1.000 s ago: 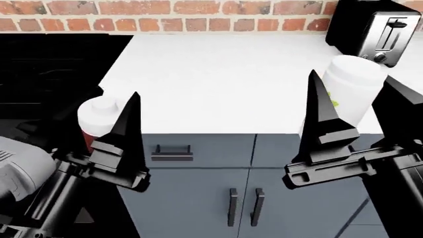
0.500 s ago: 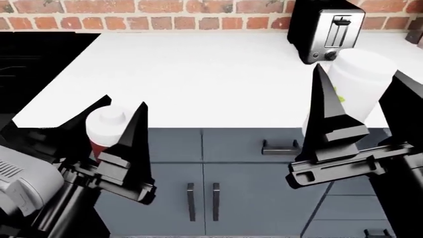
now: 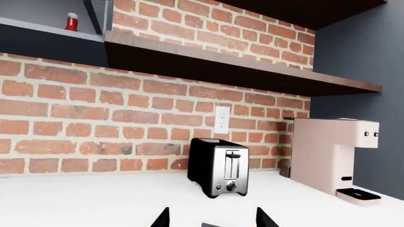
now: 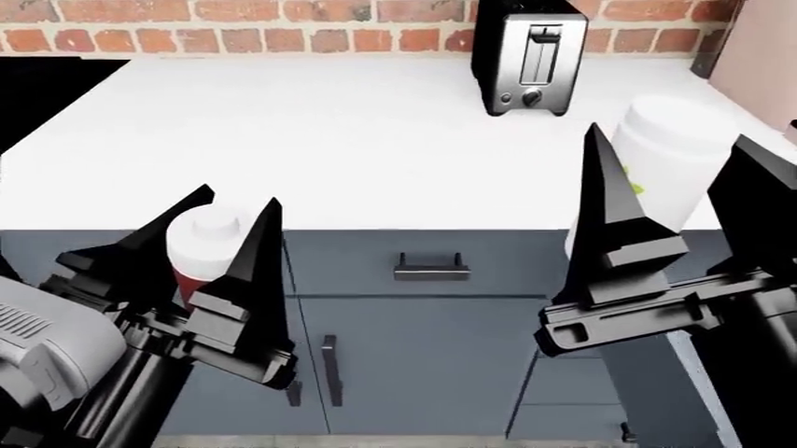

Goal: Pick and place the shaker into the drawer. Then close the cabinet.

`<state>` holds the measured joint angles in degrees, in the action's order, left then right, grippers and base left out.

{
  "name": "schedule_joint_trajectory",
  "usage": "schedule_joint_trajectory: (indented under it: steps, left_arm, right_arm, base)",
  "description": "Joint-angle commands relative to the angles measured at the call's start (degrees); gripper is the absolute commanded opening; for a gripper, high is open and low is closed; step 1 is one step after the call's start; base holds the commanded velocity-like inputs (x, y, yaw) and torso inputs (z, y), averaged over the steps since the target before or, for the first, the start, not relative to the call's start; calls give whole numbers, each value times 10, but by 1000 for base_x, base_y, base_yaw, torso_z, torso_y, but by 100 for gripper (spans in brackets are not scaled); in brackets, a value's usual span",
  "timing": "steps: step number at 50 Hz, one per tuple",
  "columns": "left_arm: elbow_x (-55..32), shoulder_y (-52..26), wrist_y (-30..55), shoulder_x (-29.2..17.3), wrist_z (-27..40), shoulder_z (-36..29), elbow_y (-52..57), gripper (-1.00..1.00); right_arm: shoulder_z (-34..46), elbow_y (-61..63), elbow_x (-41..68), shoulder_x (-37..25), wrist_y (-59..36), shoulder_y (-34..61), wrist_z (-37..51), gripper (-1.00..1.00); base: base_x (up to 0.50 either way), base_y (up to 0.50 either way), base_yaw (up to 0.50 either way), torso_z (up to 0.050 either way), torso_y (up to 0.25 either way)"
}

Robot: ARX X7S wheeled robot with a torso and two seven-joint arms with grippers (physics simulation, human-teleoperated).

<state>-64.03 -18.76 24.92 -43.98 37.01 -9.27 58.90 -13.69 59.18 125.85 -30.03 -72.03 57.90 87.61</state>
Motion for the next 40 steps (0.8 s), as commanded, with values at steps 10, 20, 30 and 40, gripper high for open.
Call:
schedule_joint_trajectory:
  steps: [10,20,30,40]
  left_arm:
    - [-6,-3,-22,-14,8,-11,-2,-100]
    - [-8,-17,-22,-17,11,-20,-5,-100]
    - [-19,-28,-25,-24,16,-23,-9,-100]
    - [-12,-21,-31,-25,15,-27,-8,-100]
  right_arm:
    - [10,-1,-5,-3,5,8,-1,-100]
    - [12,-4,-11,-4,4,6,-9,-100]
    - [6,-2,-15,1,-2,-1,-16,-100]
    - [1,1,-9,2,-1,-4,-11,-100]
  base:
    - [-73,-500,0,0,0]
    - [-72,-500,0,1,1]
    - [-51,-500,0,0,0]
    - [0,-500,0,0,0]
